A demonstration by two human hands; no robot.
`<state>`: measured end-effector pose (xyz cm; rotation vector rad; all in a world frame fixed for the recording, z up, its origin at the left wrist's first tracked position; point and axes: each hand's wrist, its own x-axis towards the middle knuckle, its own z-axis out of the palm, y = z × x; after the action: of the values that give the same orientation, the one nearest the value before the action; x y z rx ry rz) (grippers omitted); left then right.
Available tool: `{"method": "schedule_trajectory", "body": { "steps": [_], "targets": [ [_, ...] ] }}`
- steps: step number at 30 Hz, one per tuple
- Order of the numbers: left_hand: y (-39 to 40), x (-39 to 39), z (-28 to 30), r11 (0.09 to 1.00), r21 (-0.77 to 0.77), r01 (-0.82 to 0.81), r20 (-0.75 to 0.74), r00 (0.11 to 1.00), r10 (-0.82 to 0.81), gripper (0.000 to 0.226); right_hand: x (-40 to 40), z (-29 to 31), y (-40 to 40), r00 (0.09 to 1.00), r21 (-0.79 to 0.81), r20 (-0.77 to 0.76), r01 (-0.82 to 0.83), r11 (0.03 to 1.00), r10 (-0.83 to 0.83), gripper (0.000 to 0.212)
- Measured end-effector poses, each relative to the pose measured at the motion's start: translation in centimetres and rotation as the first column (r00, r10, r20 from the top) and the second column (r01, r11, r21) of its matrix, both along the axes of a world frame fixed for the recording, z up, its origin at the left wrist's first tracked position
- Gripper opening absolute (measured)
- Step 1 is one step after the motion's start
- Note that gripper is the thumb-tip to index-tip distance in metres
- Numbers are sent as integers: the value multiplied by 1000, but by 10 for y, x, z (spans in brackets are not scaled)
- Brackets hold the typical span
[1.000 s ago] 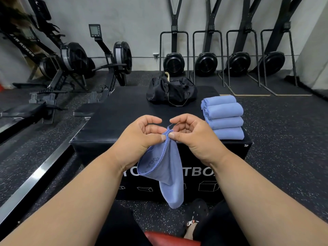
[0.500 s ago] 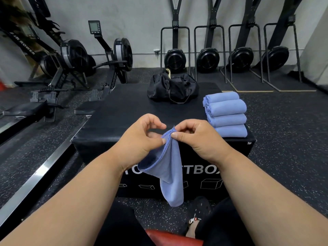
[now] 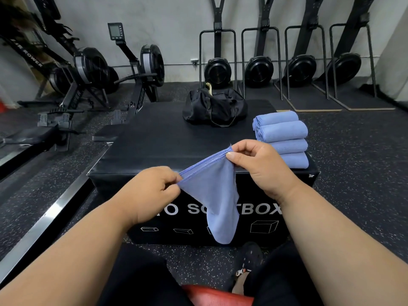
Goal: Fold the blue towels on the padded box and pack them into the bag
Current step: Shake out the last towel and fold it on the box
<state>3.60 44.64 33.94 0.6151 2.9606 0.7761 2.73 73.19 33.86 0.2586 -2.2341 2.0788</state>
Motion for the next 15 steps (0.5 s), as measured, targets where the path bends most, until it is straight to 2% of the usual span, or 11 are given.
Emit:
{"method": "schedule_trajectory", "body": {
  "steps": [4, 8, 10, 13, 15],
  "targets": [
    [-5, -8, 11, 996, -89, 8, -234, 972, -29, 46, -2, -5, 5, 1000, 17, 6, 28, 999, -28, 9],
    [3, -13, 27, 998, -52, -24, -384, 923, 3, 35, -2, -12, 3, 1000, 38, 18, 11, 999, -12, 11],
    [6, -11, 32, 999, 14, -52, -400, 915, 53, 33, -2, -13, 2, 1000, 28, 24, -13, 1000, 12, 10],
    [6, -10, 33, 975, 195, -105, -288, 944, 160, 31, -2, -14, 0, 999, 37, 25, -26, 999, 25, 11],
    [4, -12, 33, 958, 249, -139, -235, 951, 200, 30, 0, -14, -3, 999, 41, 24, -37, 998, 37, 12]
  ]
}}
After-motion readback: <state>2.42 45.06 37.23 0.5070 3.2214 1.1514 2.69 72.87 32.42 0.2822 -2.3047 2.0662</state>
